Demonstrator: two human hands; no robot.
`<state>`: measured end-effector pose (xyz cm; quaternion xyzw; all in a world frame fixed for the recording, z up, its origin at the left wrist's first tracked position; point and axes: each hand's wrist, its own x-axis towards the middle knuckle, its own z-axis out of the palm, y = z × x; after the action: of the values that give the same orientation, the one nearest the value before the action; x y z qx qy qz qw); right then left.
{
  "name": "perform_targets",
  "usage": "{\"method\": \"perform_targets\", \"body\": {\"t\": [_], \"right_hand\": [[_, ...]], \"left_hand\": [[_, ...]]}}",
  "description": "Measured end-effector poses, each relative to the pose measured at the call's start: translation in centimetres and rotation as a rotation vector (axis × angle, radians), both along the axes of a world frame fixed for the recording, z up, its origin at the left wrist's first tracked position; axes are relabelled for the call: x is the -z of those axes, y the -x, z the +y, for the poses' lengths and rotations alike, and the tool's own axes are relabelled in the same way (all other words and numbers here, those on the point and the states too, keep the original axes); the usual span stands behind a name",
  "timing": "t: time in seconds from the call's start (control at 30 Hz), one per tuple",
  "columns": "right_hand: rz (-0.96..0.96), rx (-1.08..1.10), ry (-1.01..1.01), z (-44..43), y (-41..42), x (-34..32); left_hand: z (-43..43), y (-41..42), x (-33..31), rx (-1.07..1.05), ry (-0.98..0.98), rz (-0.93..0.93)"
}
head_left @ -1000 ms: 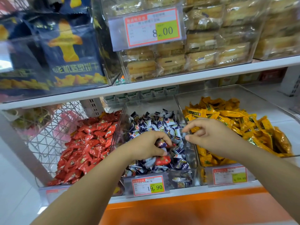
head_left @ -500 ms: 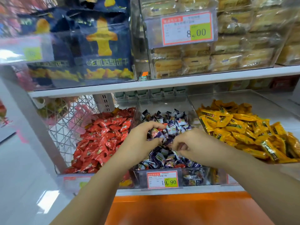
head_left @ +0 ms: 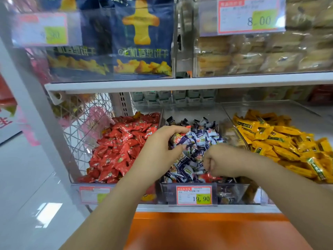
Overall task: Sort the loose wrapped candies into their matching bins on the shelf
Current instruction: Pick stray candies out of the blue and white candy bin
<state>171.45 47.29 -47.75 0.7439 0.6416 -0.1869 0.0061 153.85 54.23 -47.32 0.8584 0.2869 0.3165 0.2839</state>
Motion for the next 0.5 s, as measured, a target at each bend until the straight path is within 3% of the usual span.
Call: {"method": "perform_targets", "body": {"t": [0.1,0.27,0.5], "right_hand": [[0.001,0.044,-0.190,-0.9,-0.4,-1.8],[0.187,0.174,-0.480,-2.1,-0.5,-3.2],[0.363,0.263,-0.658,-1.4,0.3,-3.0]], "left_hand": [[0.2,0.0,0.0,0.005,-0.122,0.058],[0.3,-0.8,0.1,0.054,-0.146,0.162],[0.3,-0.7,-0.4,0.084,-0.056,0.138]]}}
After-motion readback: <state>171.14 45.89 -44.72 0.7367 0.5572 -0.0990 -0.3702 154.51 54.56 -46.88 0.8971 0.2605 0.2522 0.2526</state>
